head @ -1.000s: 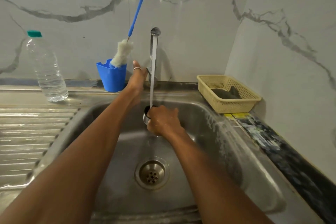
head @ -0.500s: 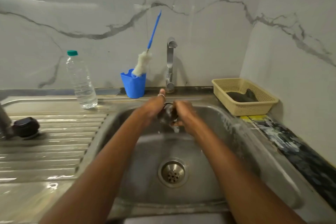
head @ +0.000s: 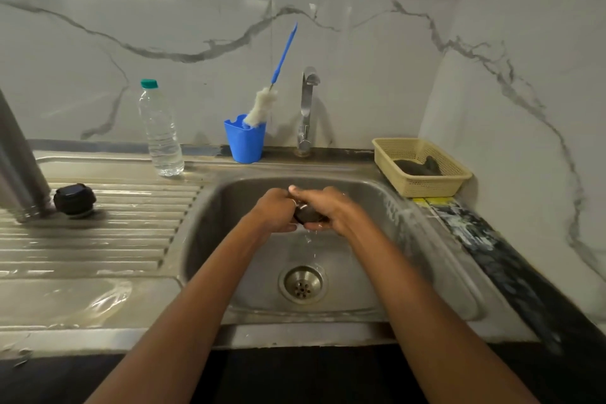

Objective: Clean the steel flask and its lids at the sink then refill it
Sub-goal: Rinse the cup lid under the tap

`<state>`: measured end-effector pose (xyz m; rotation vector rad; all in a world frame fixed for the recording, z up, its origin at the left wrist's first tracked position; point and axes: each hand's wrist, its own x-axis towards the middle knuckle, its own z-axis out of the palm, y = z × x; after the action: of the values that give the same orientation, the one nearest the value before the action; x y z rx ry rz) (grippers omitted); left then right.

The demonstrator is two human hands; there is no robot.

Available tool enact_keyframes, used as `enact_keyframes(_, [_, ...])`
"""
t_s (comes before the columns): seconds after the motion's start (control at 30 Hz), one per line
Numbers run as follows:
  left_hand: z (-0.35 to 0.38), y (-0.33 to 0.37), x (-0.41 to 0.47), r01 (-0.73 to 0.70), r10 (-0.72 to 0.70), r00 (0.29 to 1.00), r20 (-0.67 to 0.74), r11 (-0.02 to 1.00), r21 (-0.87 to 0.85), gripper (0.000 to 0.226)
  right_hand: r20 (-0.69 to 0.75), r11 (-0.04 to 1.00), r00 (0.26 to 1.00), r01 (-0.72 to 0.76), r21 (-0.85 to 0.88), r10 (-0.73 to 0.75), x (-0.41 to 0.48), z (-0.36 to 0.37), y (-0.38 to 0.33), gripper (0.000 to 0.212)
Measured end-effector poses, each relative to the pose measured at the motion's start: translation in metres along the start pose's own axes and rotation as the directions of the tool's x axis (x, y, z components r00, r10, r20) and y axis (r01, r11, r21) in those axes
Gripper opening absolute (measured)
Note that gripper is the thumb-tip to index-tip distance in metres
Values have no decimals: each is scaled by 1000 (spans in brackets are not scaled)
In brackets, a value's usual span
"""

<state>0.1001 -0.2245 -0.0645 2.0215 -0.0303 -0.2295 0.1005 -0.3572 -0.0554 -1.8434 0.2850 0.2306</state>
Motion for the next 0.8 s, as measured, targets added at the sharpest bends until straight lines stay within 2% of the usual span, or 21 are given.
enact_keyframes(0.1, [0,-12,1,-59,71,997,-38,967,247,26,13,998,1000,19,-66,-18,6,6,9,37])
enact_keyframes(0.17, [-1,-13,1,-108,157,985,-66,877,467,25,18,991,1000,19,-131,-17,9,6,9,31])
enact_keyframes(0.2, [-3,-12,1,-123,187,980,-71,843,524,26,22,986,999,31,-162,-28,9,5,8,28])
enact_keyframes(0.33, [-4,-14,2,-141,189,982,-3,748,649,30,15,925,995,92,-368,-94,11,1,10,22])
enact_keyframes(0.4, [-3,-18,4,-143,127,989,76,674,725,39,-11,867,996,75,-492,-92,13,0,15,17])
enact_keyframes(0.47, [-1,-21,5,-142,60,989,133,613,778,45,-24,839,996,58,-542,-84,11,-3,19,13])
enact_keyframes(0.53, [0,-22,6,-147,2,984,179,575,805,46,-59,865,986,109,-490,-157,12,-7,18,11])
enact_keyframes(0.63, [-1,-26,9,-145,-51,977,208,554,820,46,-256,924,898,301,-234,-357,12,-14,5,15])
enact_keyframes(0.7, [-1,-30,13,-145,-78,972,221,542,827,46,-289,944,898,314,-104,-331,14,-17,7,31])
enact_keyframes(0.73, [0,-31,15,-147,-88,969,229,540,829,46,-236,954,929,251,-165,-286,14,-16,13,34])
enact_keyframes(0.8, [1,-33,18,-158,-108,962,251,528,834,47,-104,875,980,102,-474,-171,13,-13,26,28])
